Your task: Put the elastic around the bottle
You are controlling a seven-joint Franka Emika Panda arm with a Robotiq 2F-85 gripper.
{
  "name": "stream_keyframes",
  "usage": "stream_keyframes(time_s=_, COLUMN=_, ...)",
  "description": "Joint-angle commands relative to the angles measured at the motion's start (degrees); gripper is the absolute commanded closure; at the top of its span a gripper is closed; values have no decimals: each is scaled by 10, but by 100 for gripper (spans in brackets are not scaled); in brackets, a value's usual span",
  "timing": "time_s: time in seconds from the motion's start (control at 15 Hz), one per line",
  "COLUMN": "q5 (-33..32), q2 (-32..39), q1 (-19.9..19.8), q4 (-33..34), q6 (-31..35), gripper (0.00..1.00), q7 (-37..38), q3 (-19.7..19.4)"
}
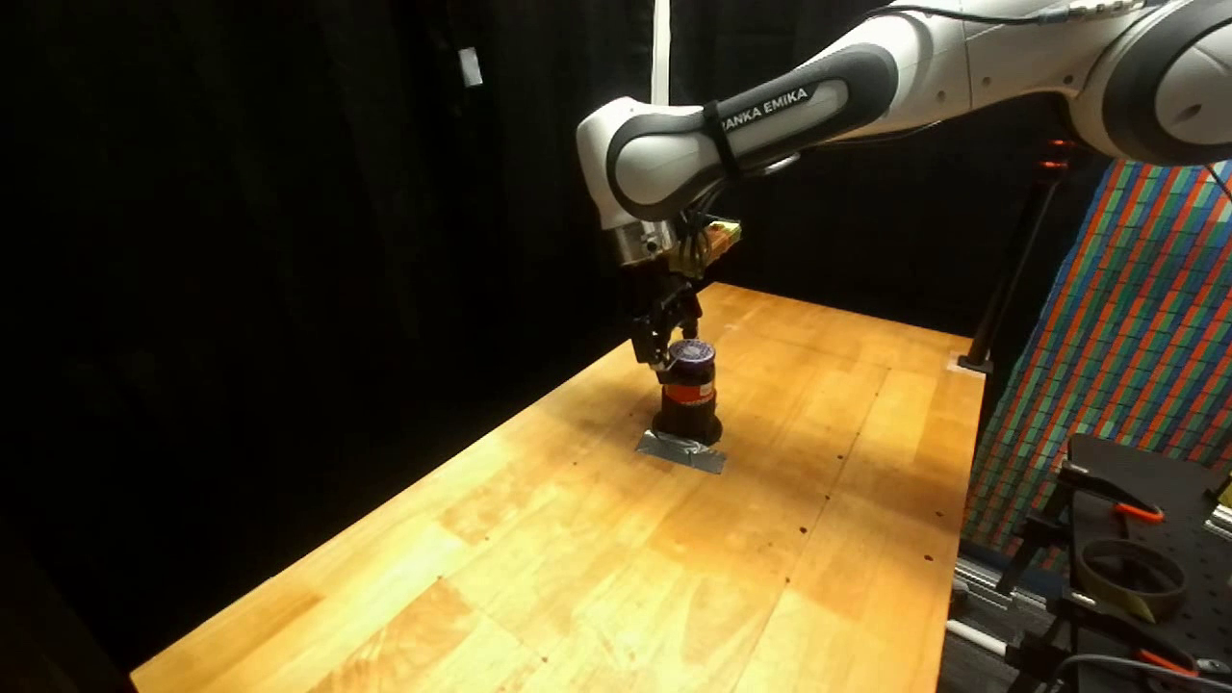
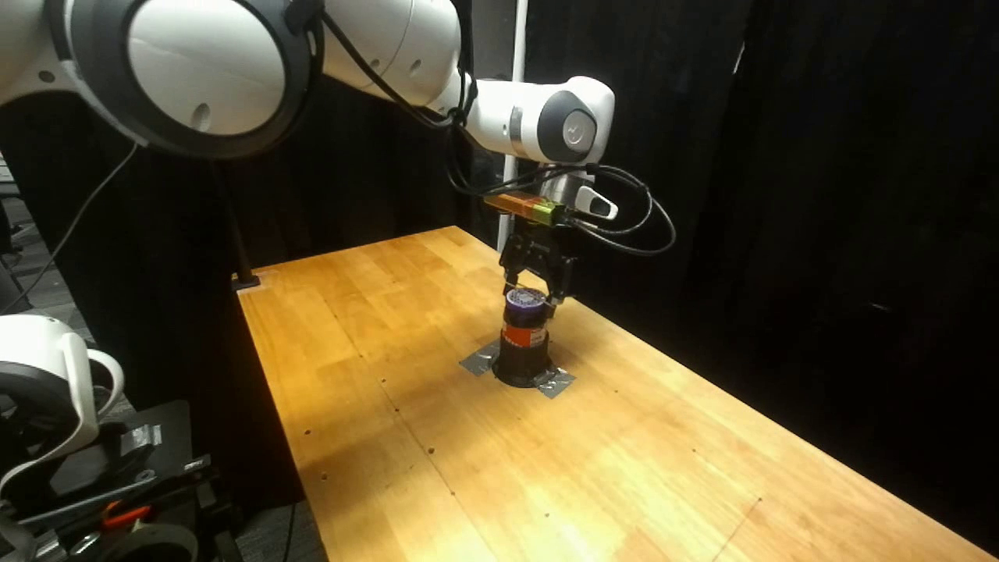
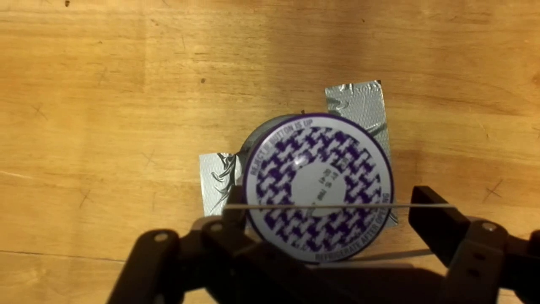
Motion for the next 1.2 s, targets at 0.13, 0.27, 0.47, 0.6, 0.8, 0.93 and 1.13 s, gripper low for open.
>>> stream_keyframes(time_s=0.13, q5=4, q2=-6, q1=3, q4=-14, q6=-29, gripper=0, q7=-2, q3=5)
stream_keyframes(time_s=0.27, q5=8, q2=-25, q1=0, q4=-49, q6=-14, gripper=0, q7=-4, q3=8)
stream_keyframes(time_s=0.47, q5=10, q2=-57, q1=1, q4=-113, q6=17, gripper=0, q7=-4, q3=11)
stream_keyframes(time_s=0.6, q5=10, q2=-88, q1=4, q4=-171, q6=53, gripper=0, q7=5, q3=10)
stream_keyframes(time_s=0.8, q5=10, q2=-124, q1=7, q4=-236, q6=101, gripper=0, q7=15, q3=9)
stream_keyframes(time_s=0.93, q5=10, q2=-151, q1=7, q4=-283, q6=133, gripper=0, q7=20, q3=10)
stream_keyframes(time_s=1.13, q5=11, q2=-188, q1=7, q4=-353, q6=181, gripper=0, q7=26, q3=12)
